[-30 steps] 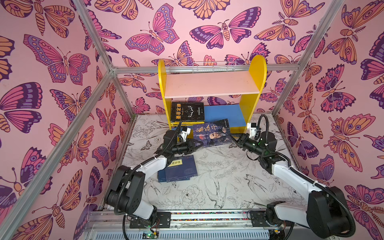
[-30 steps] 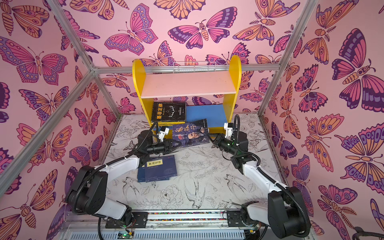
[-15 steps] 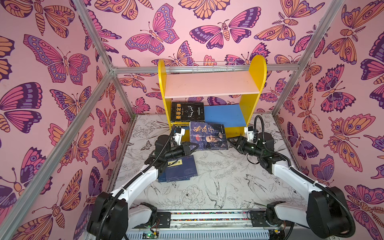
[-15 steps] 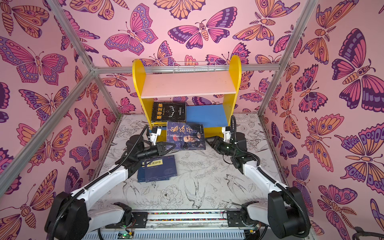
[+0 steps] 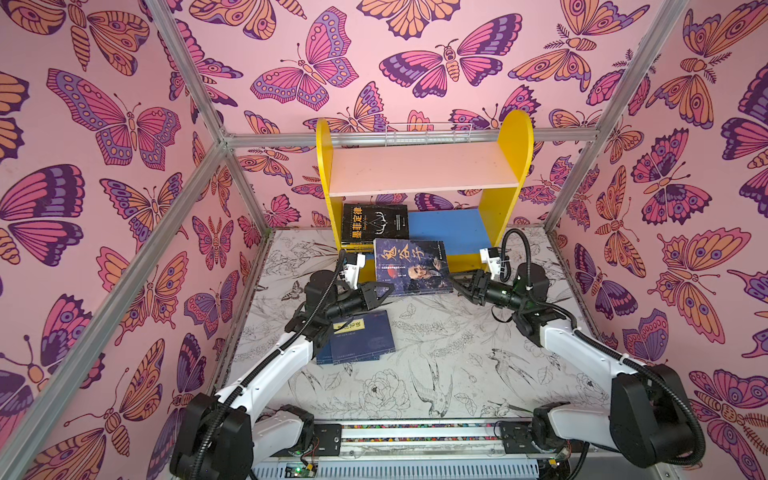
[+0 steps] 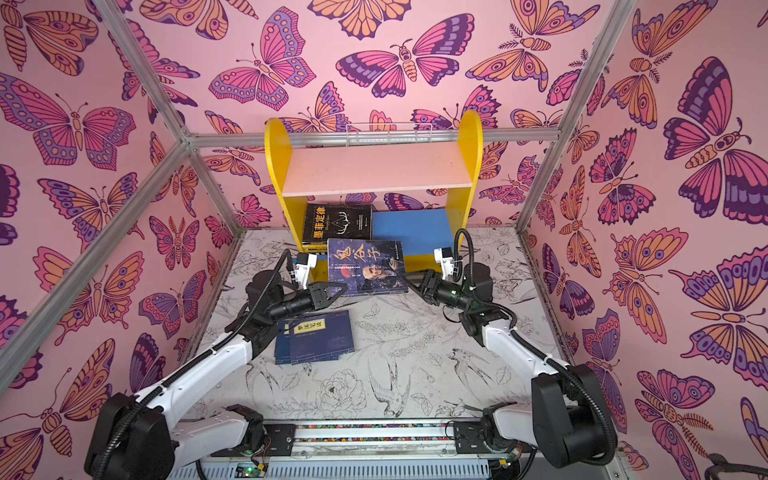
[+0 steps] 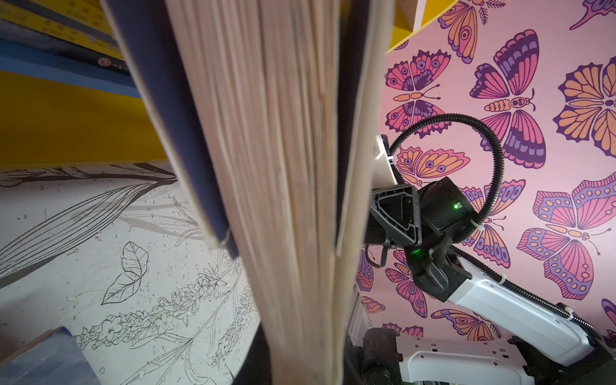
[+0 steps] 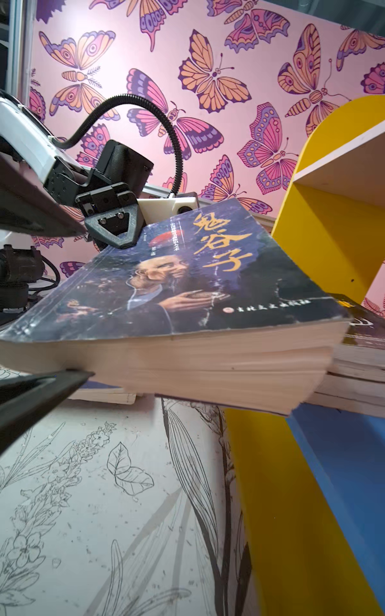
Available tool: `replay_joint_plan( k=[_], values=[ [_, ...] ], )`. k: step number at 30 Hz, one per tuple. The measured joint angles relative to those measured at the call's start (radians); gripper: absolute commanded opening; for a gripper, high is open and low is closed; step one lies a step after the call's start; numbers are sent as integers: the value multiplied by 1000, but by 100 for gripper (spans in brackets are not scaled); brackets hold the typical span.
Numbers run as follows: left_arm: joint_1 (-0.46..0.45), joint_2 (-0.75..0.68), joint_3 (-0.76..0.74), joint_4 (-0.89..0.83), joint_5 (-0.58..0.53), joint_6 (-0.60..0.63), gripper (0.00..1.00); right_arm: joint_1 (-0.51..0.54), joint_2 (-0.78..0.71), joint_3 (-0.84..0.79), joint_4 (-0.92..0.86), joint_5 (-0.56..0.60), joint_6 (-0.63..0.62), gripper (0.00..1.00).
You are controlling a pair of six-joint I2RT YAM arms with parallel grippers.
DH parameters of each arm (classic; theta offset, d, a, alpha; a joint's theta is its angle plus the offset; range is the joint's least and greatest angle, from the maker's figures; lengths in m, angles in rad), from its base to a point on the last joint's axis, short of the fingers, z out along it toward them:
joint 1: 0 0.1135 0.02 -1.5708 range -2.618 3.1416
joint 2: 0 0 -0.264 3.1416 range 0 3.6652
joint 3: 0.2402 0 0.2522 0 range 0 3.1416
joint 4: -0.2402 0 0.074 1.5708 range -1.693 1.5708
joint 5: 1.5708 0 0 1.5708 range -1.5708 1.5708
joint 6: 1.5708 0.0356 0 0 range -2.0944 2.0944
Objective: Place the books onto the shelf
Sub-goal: 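Lift the purple book toward the shelf with the right gripper, left supporting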
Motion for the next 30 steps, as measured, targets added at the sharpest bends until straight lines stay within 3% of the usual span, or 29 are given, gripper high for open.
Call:
replay_joint_plan(
  k=[18, 25, 30],
  values=[
    [6, -19, -11, 51, -1, -3, 0, 41, 107, -1, 124, -6, 68, 55],
    [6, -18, -15, 67, -1, 0, 0, 64, 158, -20, 329, -45, 192, 40],
    [6, -18, -15, 73, -6, 10, 0, 64, 201, -20, 463, -46, 305, 24]
  ],
)
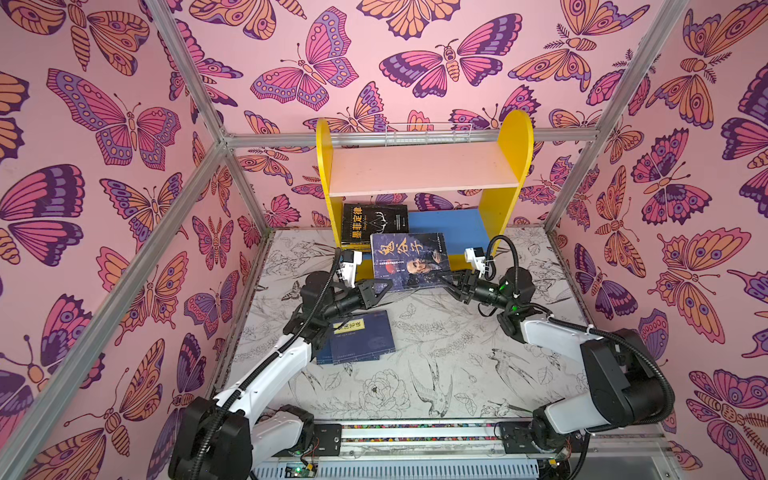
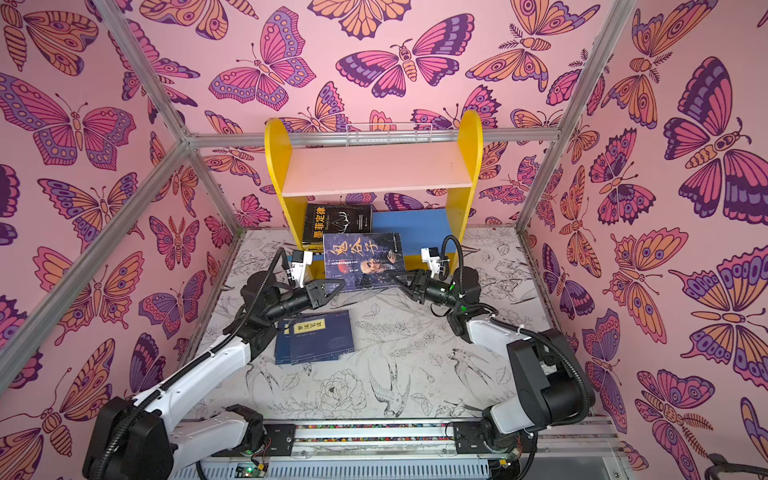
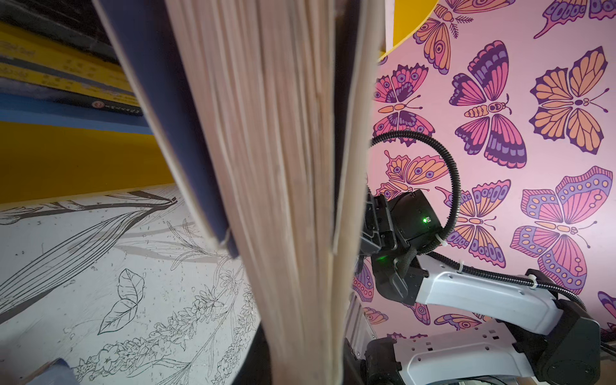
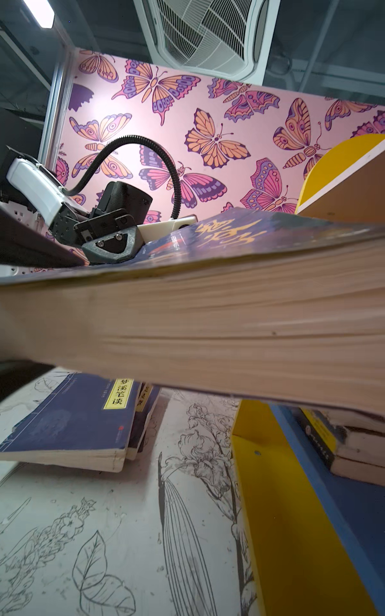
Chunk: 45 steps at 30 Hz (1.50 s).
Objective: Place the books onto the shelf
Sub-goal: 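Lift the purple book toward the shelf with the right gripper, left supporting, then carry the purple book onto the blue shelf with the right gripper while left withdraws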
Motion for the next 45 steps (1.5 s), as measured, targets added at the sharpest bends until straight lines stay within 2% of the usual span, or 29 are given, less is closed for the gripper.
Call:
replay_joint_plan(
  k=[8, 10, 11, 12, 15, 18, 24, 29, 34, 41, 45],
  values=[
    [0, -5, -3, -21, -12, 24, 0, -2, -11, 0, 4, 1, 15, 0],
    [-1, -8, -8, -30, -20, 24, 5, -2, -35, 0, -55, 7, -18, 0],
    [-2, -10, -9, -41, -26, 24, 17, -1, -55, 2, -100, 15, -42, 0],
    [-5, -12, -10, -59, -31, 24, 33, 1, -76, 4, -149, 23, -71, 0],
    [-6, -30, -20, -145, -134, 35, 55, 4, -140, 24, -271, 53, -163, 0],
    [5, -71, -40, -281, -300, 39, 67, 3, -205, 38, -373, 108, -243, 0],
    [14, -261, -55, -556, -636, 35, 70, -7, -244, 85, -449, 177, -330, 0],
    [47, -381, -55, -723, -850, 12, 70, -11, -171, 203, -427, 192, -339, 0],
    [100, -371, -57, -803, -903, -4, 70, 11, 11, 385, -359, 211, -328, 0],
    [132, -346, -71, -843, -898, -20, 70, 84, 292, 619, -336, 261, -301, 0],
    [144, -348, -77, -845, -885, -22, 70, 110, 399, 710, -342, 288, -284, 0]
  ],
)
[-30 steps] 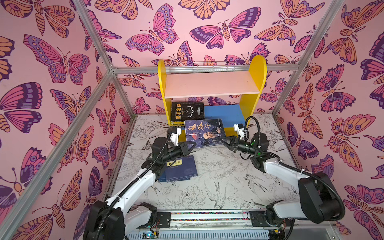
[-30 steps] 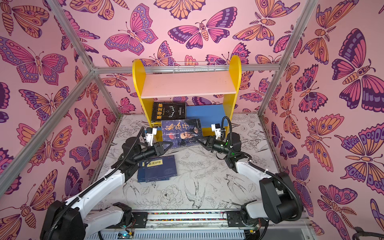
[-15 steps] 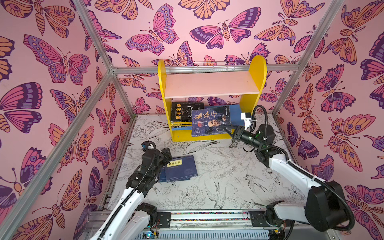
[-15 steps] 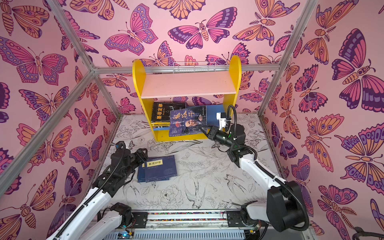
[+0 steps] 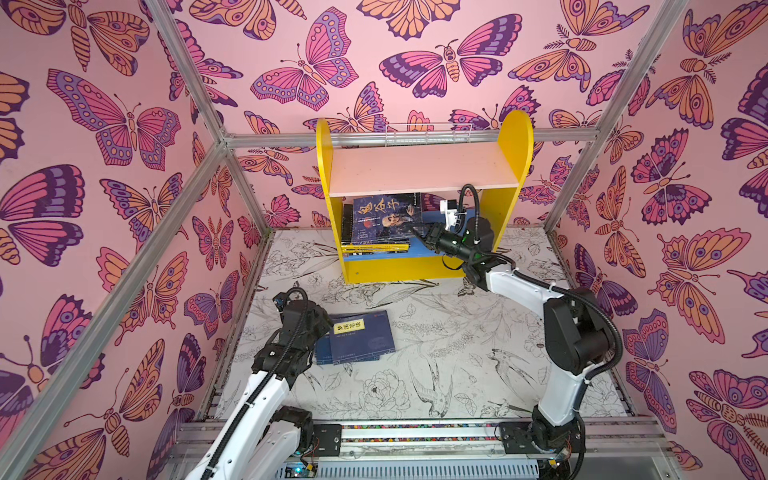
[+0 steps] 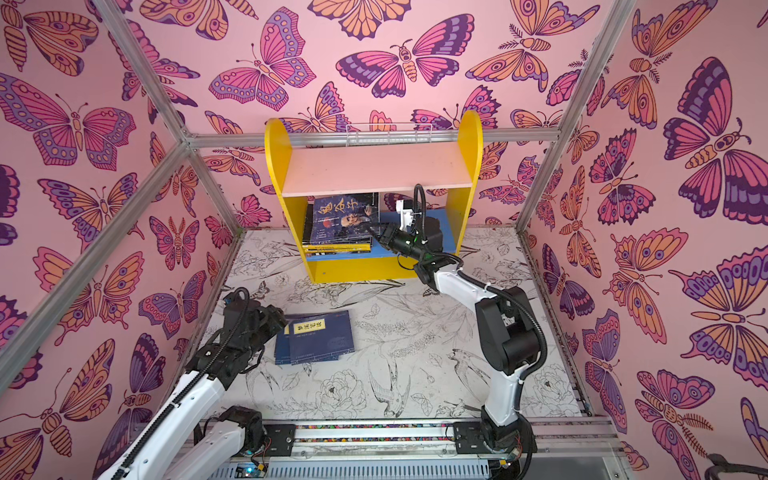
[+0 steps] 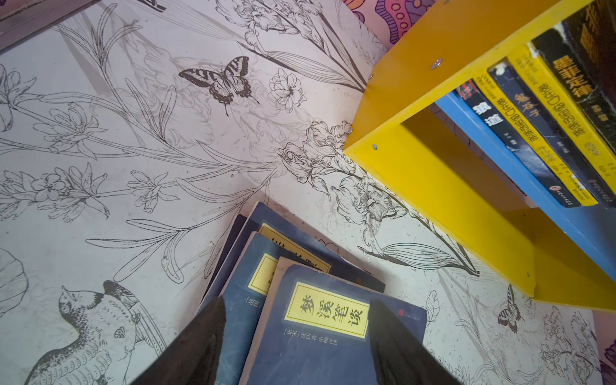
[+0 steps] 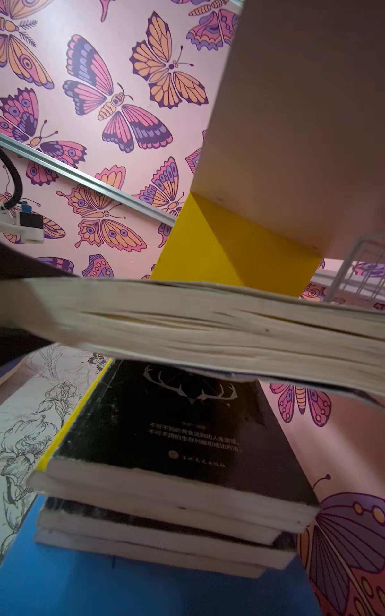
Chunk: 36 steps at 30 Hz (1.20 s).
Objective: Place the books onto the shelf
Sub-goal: 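Carry the purple book onto the blue shelf with the right gripper while left withdraws, then push the purple book upright against the shelf books with the right gripper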
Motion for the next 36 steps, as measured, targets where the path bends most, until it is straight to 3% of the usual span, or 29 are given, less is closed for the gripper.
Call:
replay_joint_plan(
  k=[8, 21, 26, 31, 36],
  values=[
    [8, -6, -4, -2, 27, 0, 70, 29, 98, 134, -45, 46, 18, 0],
    [14, -6, -4, -3, 48, 0, 70, 43, 177, 302, -218, 26, -18, 0],
    [14, -5, -4, -2, 50, 0, 70, 39, 204, 360, -304, 29, -43, 15],
    [14, 2, -4, -2, 54, 0, 70, 45, 205, 409, -447, 48, -100, 43],
    [14, 5, -4, -3, 56, -3, 70, 56, 205, 455, -594, 83, -177, 53]
  ],
)
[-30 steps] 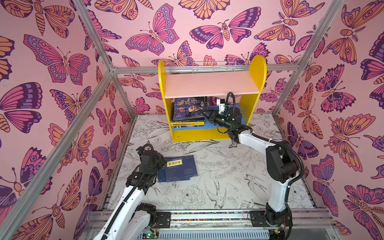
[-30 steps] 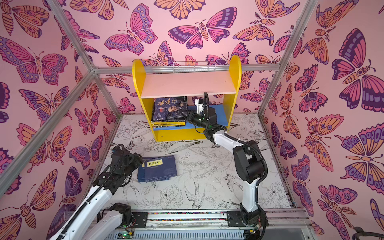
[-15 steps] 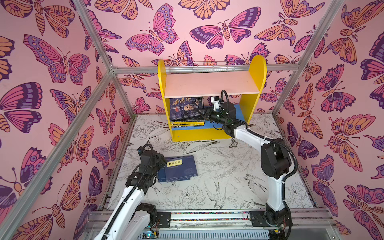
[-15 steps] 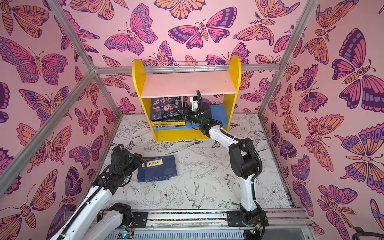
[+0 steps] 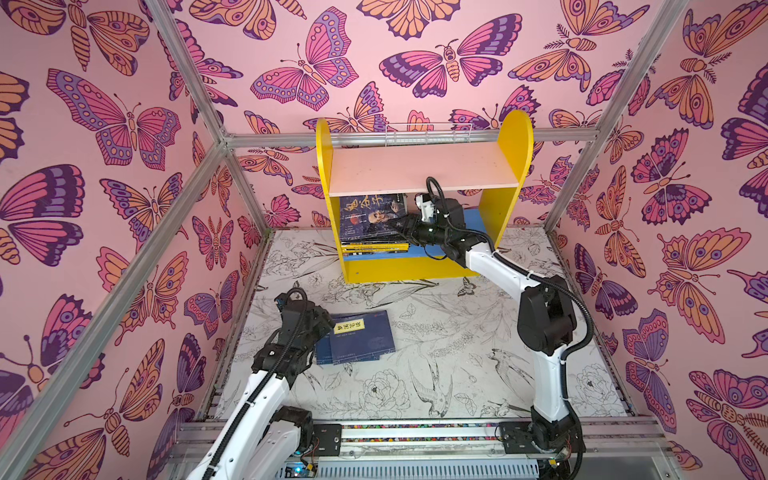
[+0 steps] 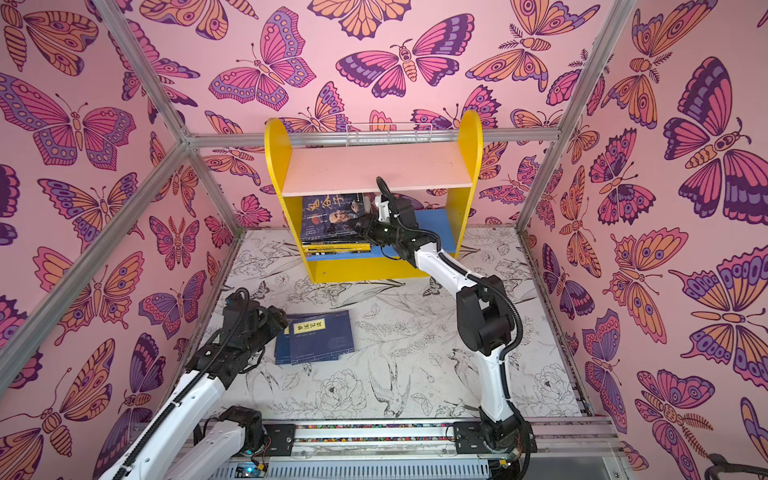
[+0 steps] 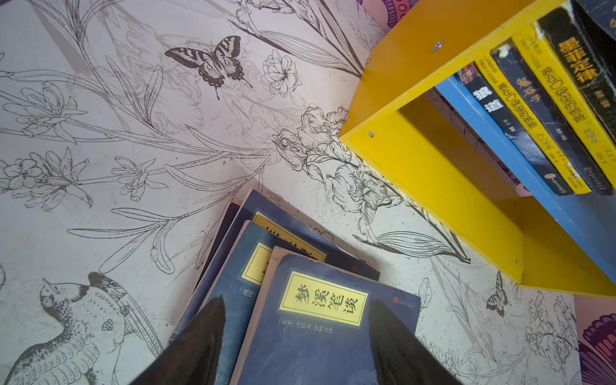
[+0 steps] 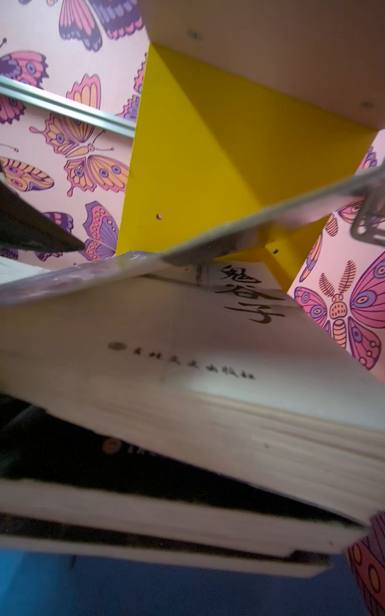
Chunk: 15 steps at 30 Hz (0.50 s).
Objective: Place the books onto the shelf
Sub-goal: 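Push the purple book upright against the shelf books with the right gripper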
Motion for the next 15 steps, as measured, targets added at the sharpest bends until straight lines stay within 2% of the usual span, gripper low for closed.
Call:
replay_joint_plan(
  k=[15],
  values=[
    [4, 0, 0, -3, 0, 0, 71, 8, -40, 26, -190, 117, -169, 64]
  ],
)
